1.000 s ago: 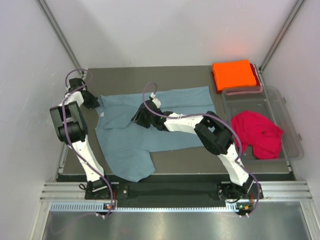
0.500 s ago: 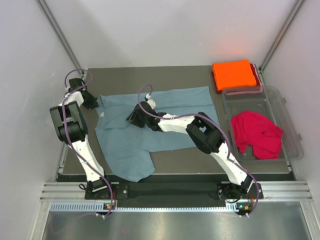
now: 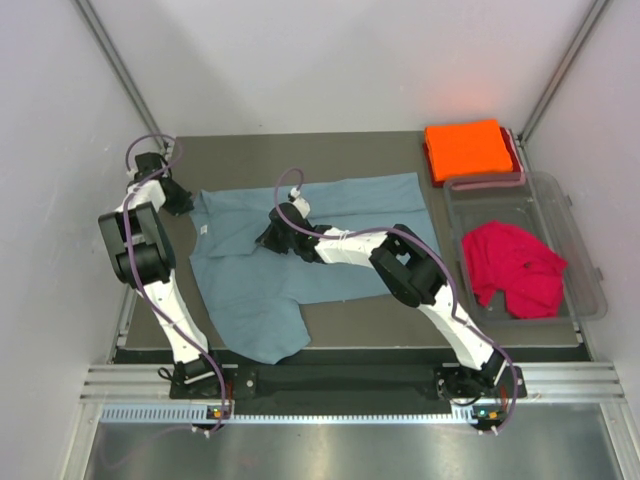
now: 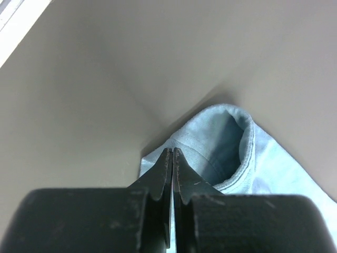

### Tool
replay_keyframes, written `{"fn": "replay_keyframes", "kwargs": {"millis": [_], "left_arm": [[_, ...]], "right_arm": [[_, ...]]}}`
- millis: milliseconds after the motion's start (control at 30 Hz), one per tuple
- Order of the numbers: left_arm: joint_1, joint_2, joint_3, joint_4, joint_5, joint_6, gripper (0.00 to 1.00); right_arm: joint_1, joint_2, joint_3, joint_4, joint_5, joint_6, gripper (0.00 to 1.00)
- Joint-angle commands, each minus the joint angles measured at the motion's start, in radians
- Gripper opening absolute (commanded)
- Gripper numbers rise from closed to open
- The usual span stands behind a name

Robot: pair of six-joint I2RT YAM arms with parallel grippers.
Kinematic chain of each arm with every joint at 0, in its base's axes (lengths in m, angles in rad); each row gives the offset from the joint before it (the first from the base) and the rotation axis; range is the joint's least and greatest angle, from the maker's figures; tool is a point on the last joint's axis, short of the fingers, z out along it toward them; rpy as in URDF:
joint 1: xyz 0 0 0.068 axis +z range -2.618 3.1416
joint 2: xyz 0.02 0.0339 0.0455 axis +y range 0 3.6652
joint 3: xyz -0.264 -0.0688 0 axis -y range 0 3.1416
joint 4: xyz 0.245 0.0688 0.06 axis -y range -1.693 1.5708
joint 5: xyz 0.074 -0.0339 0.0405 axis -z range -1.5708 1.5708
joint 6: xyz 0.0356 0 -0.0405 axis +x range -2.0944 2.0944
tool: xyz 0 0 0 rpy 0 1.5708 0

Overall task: Fold and stack the t-shirts
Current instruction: Fold the tshirt

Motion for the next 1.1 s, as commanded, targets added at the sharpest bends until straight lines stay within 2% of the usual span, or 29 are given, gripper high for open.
{"fn": "replay_keyframes", "kwargs": {"millis": [0,300,767,1067], "left_arm": [[0.006,-0.072,0.025,0.008,0.0,0.014,0.0],[0.003,-0.026,-0.042,0.095,0.084,-0.024,0.0],[0.006,0.057,-0.001,0.039,-0.051,0.005,0.0],[0.006,0.06,0.018,0.023,-0.071,0.014,0.0]], "right_arm": [[-0.002,-0.05,0.027,0.057,-0.008,-0.046,0.0],[-0.003,-0.088,0.026,0.074,-0.054,-0.063,0.0],[-0.032,-0.206,-0.083,0.049,-0.077,-0.115,0.0],[-0.043,-0.254,-0.161,0.043,-0.097,-0.139,0.0]]}}
